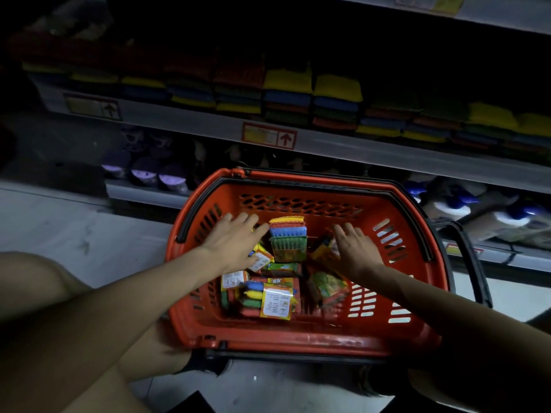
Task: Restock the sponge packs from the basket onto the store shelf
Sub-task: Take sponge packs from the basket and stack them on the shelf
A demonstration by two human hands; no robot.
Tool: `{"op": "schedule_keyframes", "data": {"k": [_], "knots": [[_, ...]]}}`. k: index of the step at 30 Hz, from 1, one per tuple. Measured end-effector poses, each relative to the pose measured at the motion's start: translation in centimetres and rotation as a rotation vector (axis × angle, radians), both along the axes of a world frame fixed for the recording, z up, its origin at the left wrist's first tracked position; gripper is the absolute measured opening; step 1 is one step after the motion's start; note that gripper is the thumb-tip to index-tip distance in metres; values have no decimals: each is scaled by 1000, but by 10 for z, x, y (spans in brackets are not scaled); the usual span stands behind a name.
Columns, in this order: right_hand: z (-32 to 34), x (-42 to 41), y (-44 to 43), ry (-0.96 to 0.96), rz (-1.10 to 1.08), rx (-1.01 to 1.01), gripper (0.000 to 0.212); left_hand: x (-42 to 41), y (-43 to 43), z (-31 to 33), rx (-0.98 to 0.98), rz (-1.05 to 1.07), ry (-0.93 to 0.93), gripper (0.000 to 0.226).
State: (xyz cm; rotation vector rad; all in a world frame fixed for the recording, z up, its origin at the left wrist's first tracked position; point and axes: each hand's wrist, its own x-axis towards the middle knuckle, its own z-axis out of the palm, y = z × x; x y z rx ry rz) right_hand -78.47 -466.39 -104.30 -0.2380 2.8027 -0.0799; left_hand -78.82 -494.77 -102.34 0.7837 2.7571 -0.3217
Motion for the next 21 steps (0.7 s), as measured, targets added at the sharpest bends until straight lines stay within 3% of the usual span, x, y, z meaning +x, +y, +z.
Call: {"op": "schedule_keyframes", "data": {"k": [4,9,18,21], "knots": [[-4,-5,-14,84,100,-118,80,-6,-1,-7,-29,119,-52,83],[-7,-11,-44,53,196,-169,97,-11,-11,-15,-96,113,-121,88],[-20,-2,-49,66,176,-199,68,-11,-13,-26,-145,82,-107,91],[-22,6,-42,28,116,-294,81,-11,-13,-27,-115,108,-142,90]]}}
